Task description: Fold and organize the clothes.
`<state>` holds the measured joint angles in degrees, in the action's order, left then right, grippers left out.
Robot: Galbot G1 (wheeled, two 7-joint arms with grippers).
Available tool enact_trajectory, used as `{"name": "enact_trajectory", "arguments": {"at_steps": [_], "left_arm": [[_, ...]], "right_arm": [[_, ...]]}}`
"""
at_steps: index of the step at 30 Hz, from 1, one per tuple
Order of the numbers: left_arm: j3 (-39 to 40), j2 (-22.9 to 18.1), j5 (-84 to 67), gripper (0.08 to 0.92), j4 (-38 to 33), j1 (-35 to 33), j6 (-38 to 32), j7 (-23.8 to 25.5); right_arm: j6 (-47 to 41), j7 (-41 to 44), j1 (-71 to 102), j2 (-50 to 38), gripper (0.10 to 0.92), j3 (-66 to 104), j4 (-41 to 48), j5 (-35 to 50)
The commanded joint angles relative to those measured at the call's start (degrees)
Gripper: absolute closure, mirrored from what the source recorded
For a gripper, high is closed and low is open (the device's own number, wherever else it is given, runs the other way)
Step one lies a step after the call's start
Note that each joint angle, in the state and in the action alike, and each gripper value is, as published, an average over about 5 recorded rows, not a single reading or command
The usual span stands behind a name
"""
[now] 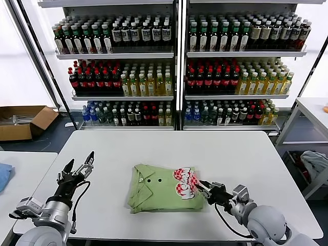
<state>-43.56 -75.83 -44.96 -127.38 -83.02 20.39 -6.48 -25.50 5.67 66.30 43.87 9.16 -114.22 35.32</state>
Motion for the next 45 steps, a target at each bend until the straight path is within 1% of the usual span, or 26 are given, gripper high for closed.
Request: {"name": "enact_trajectory", "arguments": {"at_steps": [1,6,9,13,16,18,22,27,30,34,37,42,45], "left_arm": [[0.18,0.19,0.26,0.177,-0.8,-0.36,0.09,-0.02],[-0.07,0.17,0.68,0.177,-1.52,-1.43,0.01,0.07],[-0.24,0.07,0.76,0.177,-2.06,-2.56,-0.14,0.33],[-0.67,-0.23,0.91,0.177,-2.25,-3.5,-0.4,0.71],[-0.96,-0.4,0.9,0.177,-1.93,-3.7,-0.61,0.95],[-0.94,-0.51,0.9,0.177,-1.63,-3.52,-0.69,1.04],[-0.52,-0.63,0.96,0.177,-1.34,-2.79,-0.64,1.05],[-0.42,-0.45,1.11,0.177,-1.16,-2.26,-0.53,1.37],[-0.72,0.11,1.36,0.177,-0.69,-2.43,-0.55,2.13],[-1.23,1.72,1.96,0.177,0.17,-2.55,-0.63,3.97],[-1.47,3.01,3.08,0.177,1.56,-2.08,-0.8,5.64],[-1.41,4.24,4.14,0.177,3.24,-1.7,-0.81,7.09],[-1.34,4.61,4.35,0.177,3.33,-2.01,-0.64,7.83]], "right_arm": [[4.32,-4.24,-2.41,10.24,0.689,-5.73,-2.66,-3.23],[3.72,-8.75,-12.63,22.93,0.524,-17.26,8.8,-7.63],[3.52,-9.82,-16.21,27.72,0.429,-19.91,15.27,-9.58],[1.74,-10.9,-17.77,28.9,0.317,-21.95,19.75,-13.26],[-2.09,-10.52,-17.67,27.06,0.241,-22.95,19.88,-14.62],[-3.18,-9.5,-17.46,25.84,0.214,-23.08,18.94,-14.61],[-1.92,-10.12,-17.13,24.5,0.203,-21.48,14.84,-11.79],[2.75,-11.18,-14.91,20.81,0.203,-15.78,6.13,-7.46],[6.03,-9.47,-11.07,17.03,0.203,-9.51,1.5,-7.51],[8.74,-7.17,-3.78,13.34,0.203,0.97,-2.08,-8.97],[9.93,-6.46,1.23,13.12,0.203,7.98,-3.31,-8.76],[10.95,-3.94,8.72,16.08,0.203,20.25,-5.17,-8.35],[11.71,-2.4,13.29,17.33,0.203,24.76,-6.39,-8.54]]}}
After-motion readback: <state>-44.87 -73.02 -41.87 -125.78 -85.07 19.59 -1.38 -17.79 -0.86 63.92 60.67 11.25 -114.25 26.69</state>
